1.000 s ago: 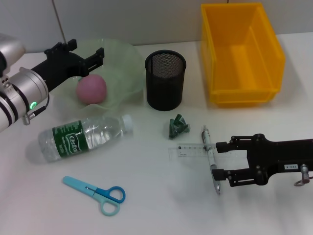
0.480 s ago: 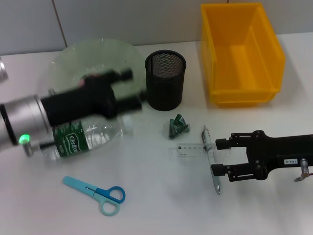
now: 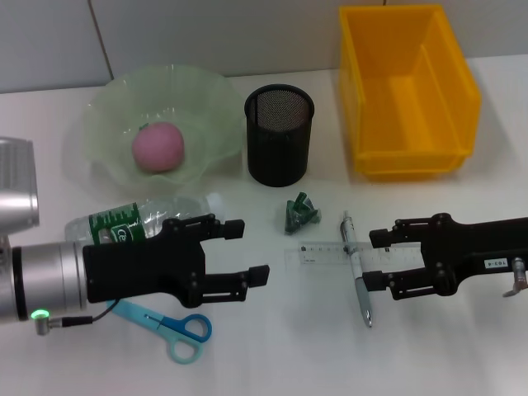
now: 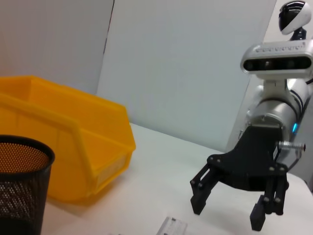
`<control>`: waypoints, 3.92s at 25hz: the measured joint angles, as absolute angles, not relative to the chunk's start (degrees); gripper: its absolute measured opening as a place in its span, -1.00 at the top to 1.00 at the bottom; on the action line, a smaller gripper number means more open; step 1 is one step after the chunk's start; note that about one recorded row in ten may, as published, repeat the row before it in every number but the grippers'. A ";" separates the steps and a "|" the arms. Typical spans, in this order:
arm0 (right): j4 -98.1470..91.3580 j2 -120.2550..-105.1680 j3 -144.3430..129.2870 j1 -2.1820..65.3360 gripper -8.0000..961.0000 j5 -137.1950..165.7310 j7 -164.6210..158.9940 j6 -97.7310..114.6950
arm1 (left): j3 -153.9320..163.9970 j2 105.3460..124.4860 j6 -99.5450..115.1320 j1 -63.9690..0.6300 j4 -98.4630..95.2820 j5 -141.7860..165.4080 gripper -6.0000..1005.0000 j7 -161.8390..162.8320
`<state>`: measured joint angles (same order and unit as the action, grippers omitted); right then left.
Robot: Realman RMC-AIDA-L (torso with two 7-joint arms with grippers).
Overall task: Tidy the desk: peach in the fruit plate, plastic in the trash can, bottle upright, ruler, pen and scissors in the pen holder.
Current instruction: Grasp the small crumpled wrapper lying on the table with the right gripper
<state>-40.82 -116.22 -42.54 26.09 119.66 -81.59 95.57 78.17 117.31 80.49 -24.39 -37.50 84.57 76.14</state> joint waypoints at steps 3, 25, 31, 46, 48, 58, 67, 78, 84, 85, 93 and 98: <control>-41.94 -116.40 -42.31 26.31 -0.60 119.63 -83.14 95.75 | 77.78 117.67 80.42 -23.92 -37.40 84.58 -0.62 74.94; -62.18 -116.55 -53.98 47.77 -0.58 142.70 -122.12 98.42 | 76.84 118.39 79.31 -23.64 -36.50 84.32 -0.62 74.62; -60.15 -119.09 -62.69 49.01 -0.58 147.40 -122.82 89.75 | 76.85 118.42 78.88 -23.22 -36.38 84.33 -0.62 74.93; -48.57 -119.44 -72.54 49.76 -0.55 142.92 -123.57 74.36 | 76.81 118.41 78.81 -22.76 -36.29 84.38 -0.61 75.22; -47.85 -119.48 -73.10 49.62 -0.55 142.51 -123.65 72.80 | 76.81 118.39 78.82 -22.78 -36.30 84.36 -0.61 75.23; -44.91 -119.54 -74.60 49.81 -0.54 140.37 -123.42 69.24 | 76.81 118.38 78.84 -22.98 -36.30 84.36 -0.61 75.23; -43.11 -119.53 -77.57 49.74 -0.52 139.26 -123.39 66.47 | 76.81 118.42 78.84 -22.86 -36.30 84.31 -0.61 75.25; -42.98 -119.52 -79.15 49.74 -0.51 138.74 -123.21 65.25 | 76.82 118.47 78.84 -22.85 -36.30 84.28 -0.61 75.25; -42.50 -119.53 -79.61 49.88 -0.50 138.38 -123.00 64.86 | 76.81 118.48 78.83 -22.79 -36.30 84.28 -0.61 75.24; -42.50 -119.53 -79.61 49.88 -0.50 138.38 -123.00 64.86 | 76.81 118.48 78.83 -22.79 -36.30 84.28 -0.61 75.24; -40.48 -119.53 -79.63 50.38 -0.49 137.10 -122.34 63.65 | 76.81 118.47 78.94 -22.76 -36.30 84.28 -0.61 75.22; -38.96 -119.53 -79.51 51.04 -0.41 136.96 -122.44 63.46 | 76.82 118.40 79.02 -22.67 -36.30 84.29 -0.61 75.03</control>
